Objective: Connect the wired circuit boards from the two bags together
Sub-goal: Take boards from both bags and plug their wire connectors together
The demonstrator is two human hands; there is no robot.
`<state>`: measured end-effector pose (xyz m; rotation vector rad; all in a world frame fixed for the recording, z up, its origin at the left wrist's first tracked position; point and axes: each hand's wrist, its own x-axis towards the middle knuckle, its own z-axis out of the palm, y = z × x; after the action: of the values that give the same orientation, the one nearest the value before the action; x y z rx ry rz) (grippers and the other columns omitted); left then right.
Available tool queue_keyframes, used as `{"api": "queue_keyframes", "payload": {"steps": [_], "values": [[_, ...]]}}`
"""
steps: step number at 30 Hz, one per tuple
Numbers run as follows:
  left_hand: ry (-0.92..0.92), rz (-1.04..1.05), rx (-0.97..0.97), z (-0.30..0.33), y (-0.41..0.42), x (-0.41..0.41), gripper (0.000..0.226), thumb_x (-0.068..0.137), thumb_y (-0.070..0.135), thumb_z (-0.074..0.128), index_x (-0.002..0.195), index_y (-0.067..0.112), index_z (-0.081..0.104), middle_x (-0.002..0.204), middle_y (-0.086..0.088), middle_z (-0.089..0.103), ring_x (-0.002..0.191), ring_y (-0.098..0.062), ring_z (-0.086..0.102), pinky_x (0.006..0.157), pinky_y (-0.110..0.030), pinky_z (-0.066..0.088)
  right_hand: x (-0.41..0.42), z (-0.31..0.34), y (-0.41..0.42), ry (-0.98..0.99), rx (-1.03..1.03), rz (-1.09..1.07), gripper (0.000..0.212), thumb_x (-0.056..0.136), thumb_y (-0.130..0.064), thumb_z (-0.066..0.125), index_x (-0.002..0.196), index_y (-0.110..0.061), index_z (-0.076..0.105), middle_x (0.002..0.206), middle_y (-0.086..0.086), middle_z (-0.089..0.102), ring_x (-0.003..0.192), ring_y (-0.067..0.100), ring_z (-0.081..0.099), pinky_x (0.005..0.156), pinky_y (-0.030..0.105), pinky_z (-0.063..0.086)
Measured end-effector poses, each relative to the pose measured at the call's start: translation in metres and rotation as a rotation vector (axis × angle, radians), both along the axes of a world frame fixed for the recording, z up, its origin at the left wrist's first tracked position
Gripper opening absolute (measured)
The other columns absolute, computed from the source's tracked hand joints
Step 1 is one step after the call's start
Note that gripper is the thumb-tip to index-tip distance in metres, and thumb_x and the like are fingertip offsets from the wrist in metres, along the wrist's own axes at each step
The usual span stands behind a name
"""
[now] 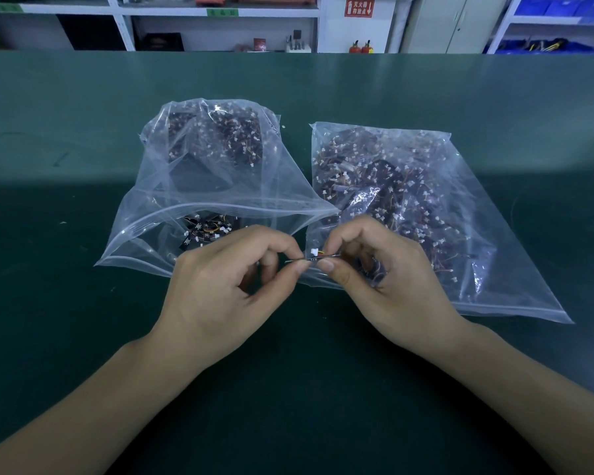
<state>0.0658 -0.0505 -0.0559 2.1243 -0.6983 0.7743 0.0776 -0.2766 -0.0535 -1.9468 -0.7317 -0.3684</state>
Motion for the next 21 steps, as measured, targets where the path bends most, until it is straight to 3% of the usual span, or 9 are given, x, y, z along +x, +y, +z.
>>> {"api": "queue_keyframes", "payload": {"steps": [15,18,21], "values": [[0.001,0.003,0.010,0.0015,-0.0002,-0.0006,0.008,0.100,0.025,0.076,0.095,0.020,0.075,0.070,0.016,0.048,0.062,-0.006,0.049,0.062,-0.018,0.038,0.0014,0.0006,-0.0007,-0.022,-0.047,-0.016,0.011,0.100,-0.012,0.074,0.099,-0.017,0.065,0.088,-0.029,0.061,0.070,0.004,0.056,0.070,0.009,0.039],[-0.016,0.064,-0.010,0.0026,0.0014,0.0008,0.007,0.101,0.025,0.076,0.096,0.020,0.078,0.076,0.014,0.054,0.064,-0.009,0.051,0.063,-0.020,0.040,0.0021,-0.0001,-0.0030,-0.043,-0.115,-0.060,0.026,0.096,-0.016,0.080,0.114,-0.027,0.064,0.095,-0.021,0.066,0.079,0.011,0.061,0.075,0.012,0.042],[-0.028,0.081,-0.014,0.0035,0.0043,0.0019,0.005,0.102,0.022,0.074,0.100,0.019,0.078,0.089,0.014,0.063,0.066,-0.012,0.055,0.062,-0.024,0.044,0.0046,-0.0008,-0.0071,-0.111,-0.296,-0.083,0.046,0.086,-0.018,0.080,0.126,-0.030,0.060,0.104,-0.018,0.065,0.087,0.012,0.061,0.089,0.028,0.049]]}}
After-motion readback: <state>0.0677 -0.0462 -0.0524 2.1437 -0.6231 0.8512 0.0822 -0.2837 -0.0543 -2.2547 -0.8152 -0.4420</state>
